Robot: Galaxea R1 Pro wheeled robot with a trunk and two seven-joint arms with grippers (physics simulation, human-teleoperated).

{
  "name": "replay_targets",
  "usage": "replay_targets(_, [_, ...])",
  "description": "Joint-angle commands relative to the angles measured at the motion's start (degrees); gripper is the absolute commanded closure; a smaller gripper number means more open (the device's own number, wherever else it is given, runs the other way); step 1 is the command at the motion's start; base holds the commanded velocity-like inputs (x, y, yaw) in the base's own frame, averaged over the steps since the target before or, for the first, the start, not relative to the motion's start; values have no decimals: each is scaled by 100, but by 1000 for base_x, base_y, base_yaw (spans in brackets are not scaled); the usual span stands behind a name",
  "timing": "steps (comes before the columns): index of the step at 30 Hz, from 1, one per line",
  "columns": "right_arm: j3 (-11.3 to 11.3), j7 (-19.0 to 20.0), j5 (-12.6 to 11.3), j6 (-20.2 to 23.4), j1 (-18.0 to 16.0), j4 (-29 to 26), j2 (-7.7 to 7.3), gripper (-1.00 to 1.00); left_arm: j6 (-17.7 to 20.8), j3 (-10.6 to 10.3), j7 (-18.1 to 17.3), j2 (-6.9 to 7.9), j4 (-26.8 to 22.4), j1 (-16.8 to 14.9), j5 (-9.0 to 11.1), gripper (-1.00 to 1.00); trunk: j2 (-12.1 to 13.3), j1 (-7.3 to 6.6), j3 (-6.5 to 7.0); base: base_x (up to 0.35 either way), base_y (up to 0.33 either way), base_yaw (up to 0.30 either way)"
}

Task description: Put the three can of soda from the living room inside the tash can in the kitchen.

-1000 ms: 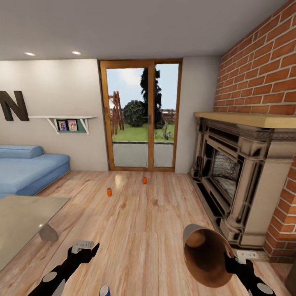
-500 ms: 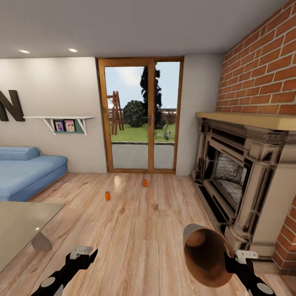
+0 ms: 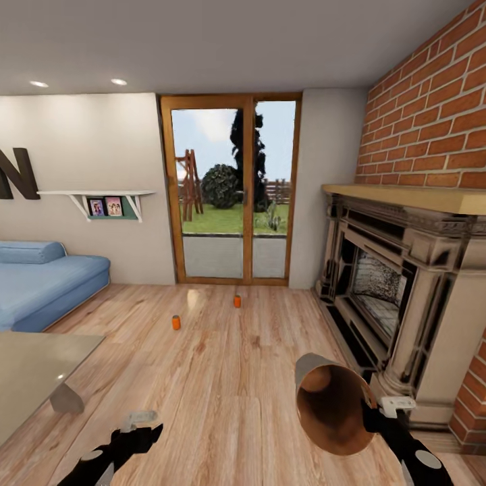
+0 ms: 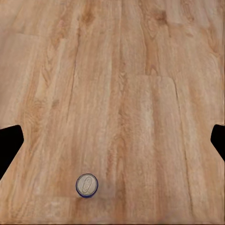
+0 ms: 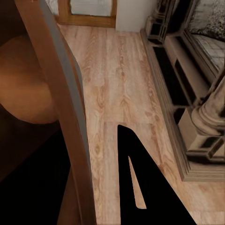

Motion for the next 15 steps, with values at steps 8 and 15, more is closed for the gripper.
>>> replay_targets(8, [263, 29, -16, 79, -38, -922, 380, 100, 774, -8, 42, -159, -155, -187, 10, -100, -1, 0, 1, 4, 0, 0])
replay_targets(15, [344, 33, -25, 604, -299, -1182, 444, 100, 1145, -2, 59, -167, -155, -487, -1, -100, -1, 0, 1, 0, 0, 0])
